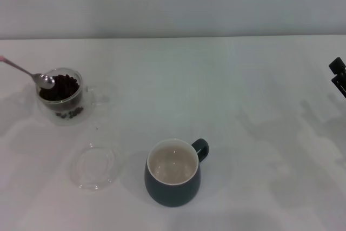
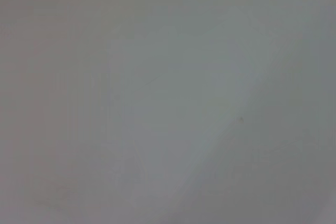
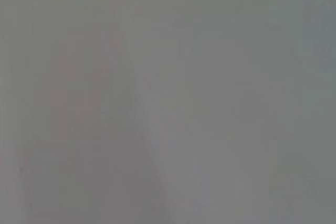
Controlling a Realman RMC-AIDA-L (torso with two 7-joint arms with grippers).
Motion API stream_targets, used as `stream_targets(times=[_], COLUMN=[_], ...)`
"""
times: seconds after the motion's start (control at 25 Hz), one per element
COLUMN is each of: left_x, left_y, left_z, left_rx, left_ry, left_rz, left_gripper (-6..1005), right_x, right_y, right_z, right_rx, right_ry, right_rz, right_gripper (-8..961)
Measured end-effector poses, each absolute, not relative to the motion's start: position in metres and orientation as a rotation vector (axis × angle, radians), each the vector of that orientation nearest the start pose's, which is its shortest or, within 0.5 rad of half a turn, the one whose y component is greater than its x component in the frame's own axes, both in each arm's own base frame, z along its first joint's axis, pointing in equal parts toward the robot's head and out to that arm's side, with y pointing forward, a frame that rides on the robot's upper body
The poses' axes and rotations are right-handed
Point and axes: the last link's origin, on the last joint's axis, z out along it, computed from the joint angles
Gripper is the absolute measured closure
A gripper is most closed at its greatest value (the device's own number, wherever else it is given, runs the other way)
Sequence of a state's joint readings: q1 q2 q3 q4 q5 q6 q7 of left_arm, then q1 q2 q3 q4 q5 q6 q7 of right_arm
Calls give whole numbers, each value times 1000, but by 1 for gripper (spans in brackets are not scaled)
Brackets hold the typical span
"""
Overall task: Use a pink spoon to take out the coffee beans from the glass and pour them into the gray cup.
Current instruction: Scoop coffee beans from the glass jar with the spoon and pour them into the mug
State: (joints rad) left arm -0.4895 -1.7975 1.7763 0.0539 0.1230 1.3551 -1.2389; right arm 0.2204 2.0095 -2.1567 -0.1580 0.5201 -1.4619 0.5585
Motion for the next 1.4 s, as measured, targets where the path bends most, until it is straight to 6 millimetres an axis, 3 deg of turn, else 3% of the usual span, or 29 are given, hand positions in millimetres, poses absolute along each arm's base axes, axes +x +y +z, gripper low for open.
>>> stream_targets(times=[0.4, 0.8, 1.4], left_x=[-332, -328, -355], left_y=[369, 379, 360], left_z=[58, 34, 29], left_rx=[-1919, -1910, -1669], left_ry=[-922, -977, -1360], left_rz=[-992, -921, -1041], left_gripper=[863, 864, 864], right_x=[358, 358, 358], right_y=[257, 259, 257], right_z=[18, 18, 18], right_rx=[-1591, -1594, -1589], right_ry=[685, 684, 687], right_rz=[1012, 1009, 1011], right_gripper=[91, 91, 91])
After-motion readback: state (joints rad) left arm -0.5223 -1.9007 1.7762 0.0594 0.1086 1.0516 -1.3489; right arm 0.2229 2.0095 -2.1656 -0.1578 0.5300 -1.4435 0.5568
